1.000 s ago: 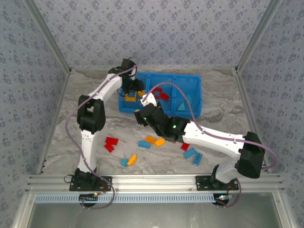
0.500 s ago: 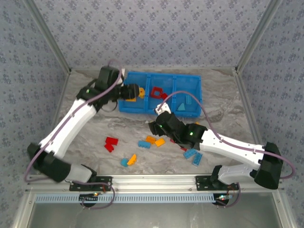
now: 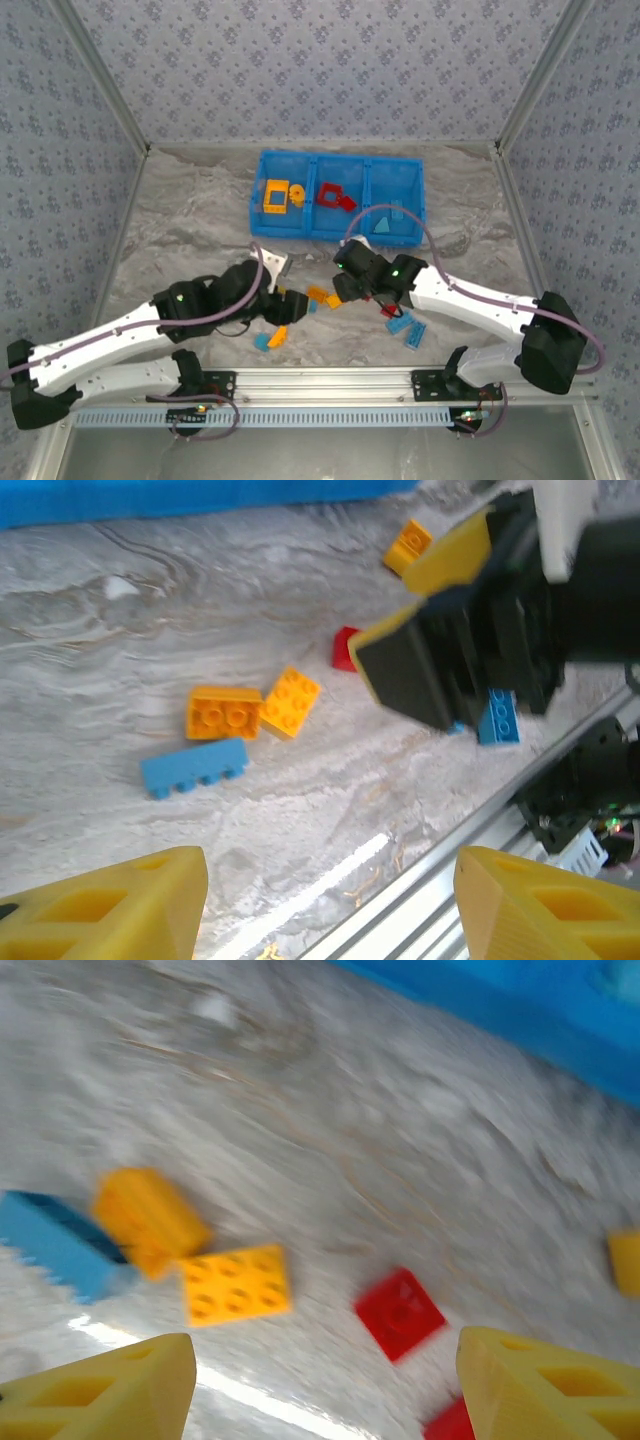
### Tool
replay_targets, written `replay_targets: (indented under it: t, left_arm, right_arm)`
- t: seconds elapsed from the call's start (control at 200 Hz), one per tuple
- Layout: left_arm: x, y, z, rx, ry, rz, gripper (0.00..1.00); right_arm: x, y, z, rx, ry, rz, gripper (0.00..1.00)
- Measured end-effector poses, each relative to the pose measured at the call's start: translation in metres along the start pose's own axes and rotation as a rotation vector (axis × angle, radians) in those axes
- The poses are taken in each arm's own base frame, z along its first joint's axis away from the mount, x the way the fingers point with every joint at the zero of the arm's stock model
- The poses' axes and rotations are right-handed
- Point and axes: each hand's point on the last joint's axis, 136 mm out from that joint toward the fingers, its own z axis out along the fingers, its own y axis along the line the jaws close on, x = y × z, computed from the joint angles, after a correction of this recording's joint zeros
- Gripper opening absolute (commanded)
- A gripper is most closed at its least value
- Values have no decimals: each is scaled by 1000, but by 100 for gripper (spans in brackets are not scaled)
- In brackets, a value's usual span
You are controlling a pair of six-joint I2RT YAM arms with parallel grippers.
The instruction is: Sort the legos into containers by color
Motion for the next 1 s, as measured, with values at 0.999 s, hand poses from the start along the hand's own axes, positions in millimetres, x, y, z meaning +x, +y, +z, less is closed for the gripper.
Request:
replay_targets:
  t: [0.999]
  left_arm:
    - [9,-57,48,56,-49,160,67]
  right_arm:
    - [75,-85,60,104,232,746,50]
